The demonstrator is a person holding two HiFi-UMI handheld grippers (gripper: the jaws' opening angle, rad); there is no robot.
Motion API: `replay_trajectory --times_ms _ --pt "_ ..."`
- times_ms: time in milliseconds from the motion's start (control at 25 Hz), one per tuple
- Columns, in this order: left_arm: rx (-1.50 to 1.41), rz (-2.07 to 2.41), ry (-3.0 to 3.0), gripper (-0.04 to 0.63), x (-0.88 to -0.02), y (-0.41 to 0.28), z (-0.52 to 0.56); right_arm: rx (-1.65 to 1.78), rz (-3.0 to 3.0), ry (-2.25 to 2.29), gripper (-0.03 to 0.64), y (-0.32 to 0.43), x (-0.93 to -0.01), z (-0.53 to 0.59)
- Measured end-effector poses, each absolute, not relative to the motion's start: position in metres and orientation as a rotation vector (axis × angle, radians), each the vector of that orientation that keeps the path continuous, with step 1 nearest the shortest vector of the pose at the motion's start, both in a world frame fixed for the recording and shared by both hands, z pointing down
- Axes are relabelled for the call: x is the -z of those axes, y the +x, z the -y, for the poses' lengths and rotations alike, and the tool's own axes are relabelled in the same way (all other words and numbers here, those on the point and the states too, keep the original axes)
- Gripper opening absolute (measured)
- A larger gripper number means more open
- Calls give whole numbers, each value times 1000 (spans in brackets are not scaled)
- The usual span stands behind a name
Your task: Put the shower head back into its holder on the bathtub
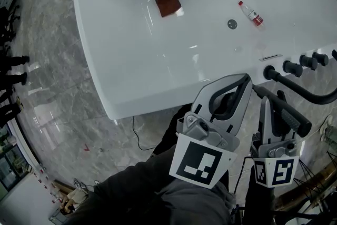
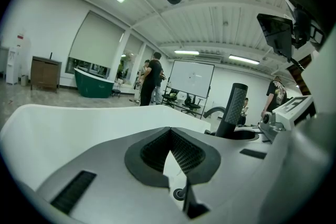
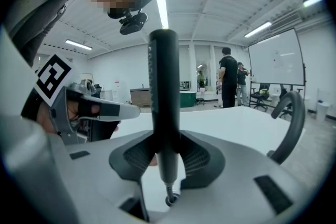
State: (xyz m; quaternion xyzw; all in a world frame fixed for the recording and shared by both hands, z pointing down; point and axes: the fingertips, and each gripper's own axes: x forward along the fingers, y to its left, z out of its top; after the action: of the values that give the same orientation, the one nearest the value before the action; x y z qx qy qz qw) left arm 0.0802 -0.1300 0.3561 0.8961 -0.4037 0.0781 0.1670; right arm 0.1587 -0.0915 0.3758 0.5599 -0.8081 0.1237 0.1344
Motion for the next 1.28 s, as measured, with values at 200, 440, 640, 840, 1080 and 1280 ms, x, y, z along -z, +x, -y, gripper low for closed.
replay_trajectory --times_ms 200,440,640,840,1080,1280 --pt "-233 1145 2547 3 -362 79 129 -355 2331 1626 141 159 -386 91" --pt "-242 1142 2539 3 -367 78 130 -360 2318 1624 141 161 -396 91" --pt "-243 1131 2535 3 -370 79 128 -364 2310 1618 141 160 -405 91" --pt "-248 1123 2530 3 -375 78 127 -368 2301 1612 141 160 -413 91" --pt "-256 1121 2518 3 -383 77 129 -381 2287 1598 141 160 -428 90" --pt "-272 1117 2507 3 -392 75 129 -388 2276 1592 141 159 -439 92"
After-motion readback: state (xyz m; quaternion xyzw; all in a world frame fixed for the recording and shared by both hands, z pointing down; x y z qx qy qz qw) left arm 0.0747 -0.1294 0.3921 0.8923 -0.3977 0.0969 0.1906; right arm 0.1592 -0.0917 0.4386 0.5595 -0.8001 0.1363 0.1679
